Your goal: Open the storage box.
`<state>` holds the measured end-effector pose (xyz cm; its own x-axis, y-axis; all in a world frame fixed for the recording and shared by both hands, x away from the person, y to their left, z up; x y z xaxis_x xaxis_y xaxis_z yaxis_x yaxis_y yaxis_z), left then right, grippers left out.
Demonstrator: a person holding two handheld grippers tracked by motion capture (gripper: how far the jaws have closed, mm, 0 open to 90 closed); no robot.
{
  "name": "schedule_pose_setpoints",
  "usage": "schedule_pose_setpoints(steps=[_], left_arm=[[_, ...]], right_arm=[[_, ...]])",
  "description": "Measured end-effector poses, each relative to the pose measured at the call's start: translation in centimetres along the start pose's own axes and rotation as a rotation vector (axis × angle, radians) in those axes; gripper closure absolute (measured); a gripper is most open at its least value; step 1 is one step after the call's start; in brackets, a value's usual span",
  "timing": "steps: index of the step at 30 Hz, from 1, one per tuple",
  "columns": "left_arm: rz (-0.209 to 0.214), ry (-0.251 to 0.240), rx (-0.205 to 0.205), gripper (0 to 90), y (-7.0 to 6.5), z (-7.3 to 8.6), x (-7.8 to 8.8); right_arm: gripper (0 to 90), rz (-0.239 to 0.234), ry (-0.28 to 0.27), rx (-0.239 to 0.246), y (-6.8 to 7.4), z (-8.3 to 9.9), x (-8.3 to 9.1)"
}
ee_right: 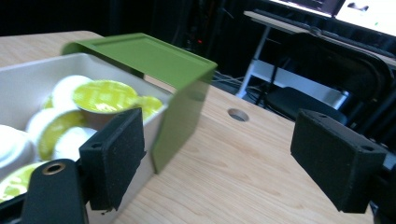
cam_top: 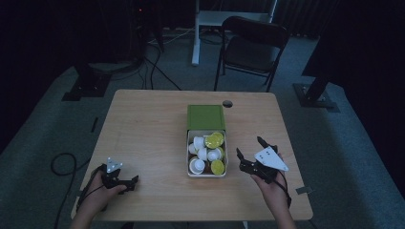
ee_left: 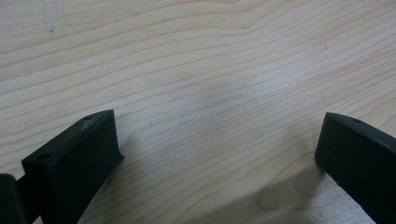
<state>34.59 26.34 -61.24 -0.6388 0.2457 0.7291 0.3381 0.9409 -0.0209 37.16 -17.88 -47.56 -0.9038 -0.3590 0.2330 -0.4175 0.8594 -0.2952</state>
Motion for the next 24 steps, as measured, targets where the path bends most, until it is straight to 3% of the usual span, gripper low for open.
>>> schedule_pose_setpoints(steps=[14,17,21,24], left_arm=[[0.000,0.000,0.000,0.0,0.0,0.0,0.0],[0.000,0.001,0.000,0.0,0.0,0.0,0.0],[0.000,0.000,0.000,0.0,0.0,0.0,0.0],[-0.005,0.001,0.006,0.0,0.0,0.0,0.0]], right_arm=[[14.1,0.061,0.096,-0.061,-2.0,3.8,0.1],[14.4,0.066,0.120,-0.095,-2.2,4.8,0.1],[14.1,0.074,0.169,-0.145,-2.6,6.3,0.0],[13.9,0.067,0.223,-0.151,-2.6,7.6,-0.2]])
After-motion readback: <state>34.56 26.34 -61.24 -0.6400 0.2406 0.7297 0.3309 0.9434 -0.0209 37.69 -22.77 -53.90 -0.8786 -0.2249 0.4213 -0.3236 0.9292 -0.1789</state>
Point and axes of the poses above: each handheld gripper's, and its own axes: x roughly backward along the jaws, z roughly out of its underside, y roughly to its left, the point moved 9 cm from there along -x, roughly forward along the jaws, and after that the axes turned 3 degrees about x, right-handed, at the moved point
